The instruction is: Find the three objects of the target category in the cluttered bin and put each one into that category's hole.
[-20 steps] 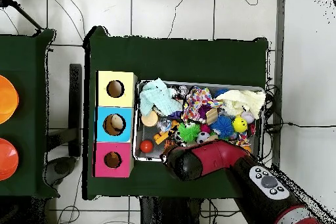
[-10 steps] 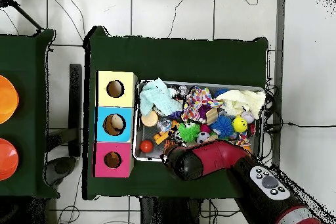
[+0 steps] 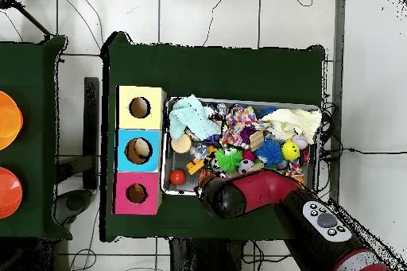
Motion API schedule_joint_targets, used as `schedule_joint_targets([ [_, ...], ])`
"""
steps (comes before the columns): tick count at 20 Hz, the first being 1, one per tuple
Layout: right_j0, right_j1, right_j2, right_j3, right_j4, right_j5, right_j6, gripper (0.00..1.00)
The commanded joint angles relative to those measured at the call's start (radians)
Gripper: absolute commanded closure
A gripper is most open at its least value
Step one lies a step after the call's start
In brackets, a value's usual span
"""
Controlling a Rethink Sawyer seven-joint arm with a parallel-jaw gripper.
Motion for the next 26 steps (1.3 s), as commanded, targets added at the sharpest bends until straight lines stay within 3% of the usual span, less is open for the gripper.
schedule_joint_targets([
  [1, -0.012, 0.015, 0.039, -0.128, -0.017, 0.01, -0.01, 0.0],
  [10, -0.009, 0.003, 0.042, -0.123, -0.007, 0.022, -0.008, 0.0],
  [26, 0.027, 0.021, 0.039, -0.187, 0.053, 0.081, 0.013, 0.0],
])
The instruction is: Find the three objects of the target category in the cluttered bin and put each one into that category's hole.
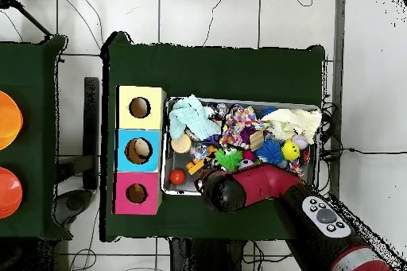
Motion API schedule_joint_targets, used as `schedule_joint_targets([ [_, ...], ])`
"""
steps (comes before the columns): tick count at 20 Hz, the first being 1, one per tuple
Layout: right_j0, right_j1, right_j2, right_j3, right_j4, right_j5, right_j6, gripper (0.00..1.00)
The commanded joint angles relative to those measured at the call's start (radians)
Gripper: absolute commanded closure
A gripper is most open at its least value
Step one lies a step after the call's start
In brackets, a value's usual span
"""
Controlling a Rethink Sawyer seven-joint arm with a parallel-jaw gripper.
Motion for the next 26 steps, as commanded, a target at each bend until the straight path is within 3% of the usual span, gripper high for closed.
schedule_joint_targets([
  [1, 0.014, 0.021, 0.037, -0.147, 0.041, 0.082, 0.015, 0.0],
  [17, 0.005, 0.021, 0.038, -0.132, 0.041, 0.059, -0.004, 0.0],
  [26, -0.032, -0.014, 0.07, -0.105, 0.072, 0.1, -0.041, 0.0],
])
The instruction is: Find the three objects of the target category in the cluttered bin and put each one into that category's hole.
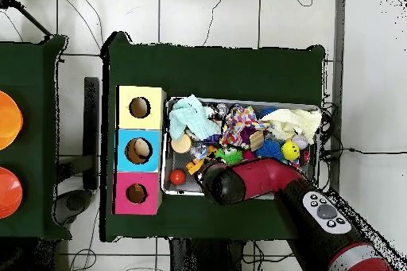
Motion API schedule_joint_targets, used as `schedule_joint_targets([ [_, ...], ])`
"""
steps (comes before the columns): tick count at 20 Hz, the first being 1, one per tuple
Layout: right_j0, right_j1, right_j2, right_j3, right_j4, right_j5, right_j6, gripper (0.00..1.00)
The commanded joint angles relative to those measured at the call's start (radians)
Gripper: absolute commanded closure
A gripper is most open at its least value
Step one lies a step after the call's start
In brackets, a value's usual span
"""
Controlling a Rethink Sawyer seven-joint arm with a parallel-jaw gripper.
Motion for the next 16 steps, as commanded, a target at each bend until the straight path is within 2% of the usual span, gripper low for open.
schedule_joint_targets([
  [1, -0.043, -0.025, 0.071, -0.065, 0.045, 0.109, -0.045, 0.0],
  [6, -0.043, -0.048, 0.075, -0.058, 0.061, 0.138, -0.053, 0.0],
  [10, -0.02, 0.038, 0.03, -0.081, -0.013, 0.03, -0.012, 0.0],
  [16, -0.006, 0.107, -0.005, -0.109, -0.072, -0.043, 0.006, 0.0],
])
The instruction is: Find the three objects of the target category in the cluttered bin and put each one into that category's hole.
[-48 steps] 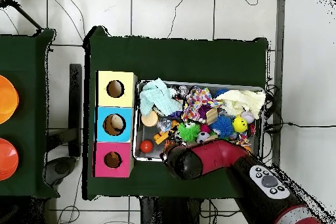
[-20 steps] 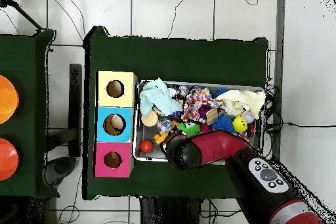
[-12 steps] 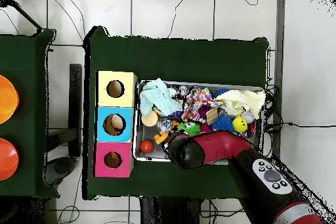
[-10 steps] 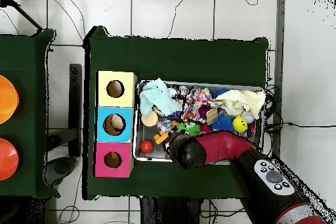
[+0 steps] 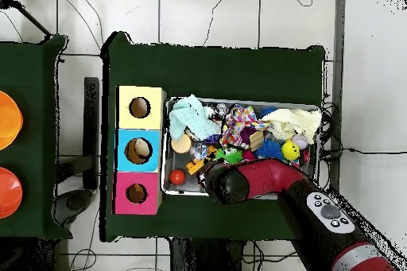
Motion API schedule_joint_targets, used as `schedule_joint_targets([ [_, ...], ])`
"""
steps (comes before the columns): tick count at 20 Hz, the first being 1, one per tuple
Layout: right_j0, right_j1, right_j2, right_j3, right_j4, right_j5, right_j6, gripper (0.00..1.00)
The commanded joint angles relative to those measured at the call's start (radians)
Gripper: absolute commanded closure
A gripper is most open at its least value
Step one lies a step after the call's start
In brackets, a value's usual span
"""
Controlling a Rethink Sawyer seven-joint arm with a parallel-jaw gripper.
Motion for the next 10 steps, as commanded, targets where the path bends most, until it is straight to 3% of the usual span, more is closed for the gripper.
schedule_joint_targets([
  [1, 0.016, 0.092, -0.012, -0.107, -0.091, -0.07, 0.01, 0.0],
  [10, 0.025, 0.12, -0.02, -0.128, -0.119, -0.088, 0.027, 0.0],
])
